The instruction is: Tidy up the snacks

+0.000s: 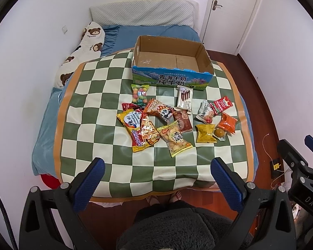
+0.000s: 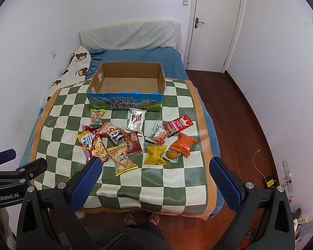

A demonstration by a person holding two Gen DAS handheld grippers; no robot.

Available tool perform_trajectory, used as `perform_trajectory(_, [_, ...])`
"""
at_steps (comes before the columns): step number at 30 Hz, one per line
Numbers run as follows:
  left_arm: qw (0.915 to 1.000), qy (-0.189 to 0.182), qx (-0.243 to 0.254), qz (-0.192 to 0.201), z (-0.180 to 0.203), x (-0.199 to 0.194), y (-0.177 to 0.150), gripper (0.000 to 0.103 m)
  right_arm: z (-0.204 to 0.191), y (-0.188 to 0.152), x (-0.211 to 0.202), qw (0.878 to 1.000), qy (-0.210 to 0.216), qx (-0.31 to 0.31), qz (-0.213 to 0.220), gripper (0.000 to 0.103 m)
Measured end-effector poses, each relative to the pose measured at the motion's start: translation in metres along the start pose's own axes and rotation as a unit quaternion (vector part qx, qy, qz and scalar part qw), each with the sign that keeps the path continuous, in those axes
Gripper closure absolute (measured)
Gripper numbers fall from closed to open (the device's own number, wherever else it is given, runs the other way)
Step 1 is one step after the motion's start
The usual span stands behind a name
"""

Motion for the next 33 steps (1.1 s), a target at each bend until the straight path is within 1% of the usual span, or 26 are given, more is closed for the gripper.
perform_trajectory(1, [1.0000,0.001,0.002,-0.001,0.0025,0.0088,-0.0023,0.000,-0.0001,-0.0004,0.0006,1.000,0.000,0.000,0.000,0.000])
perform_trajectory(33, [1.0000,-0.001,0.003,-0.002,0.0051,0.0110,-0.0060,0.000,0.0015,-0.0044,0.0004,1.000,0.001,-0.002,0.000,0.000])
Point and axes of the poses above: each gripper's, at about its wrist camera, not at the fingertips, and x roughly the way its jaws point, z to its right, y to its top, the point moved 5 cm from there along x, roughly the way its jaws point, and after that the axes turned 2 degrees about z, right-handed, at the moved point
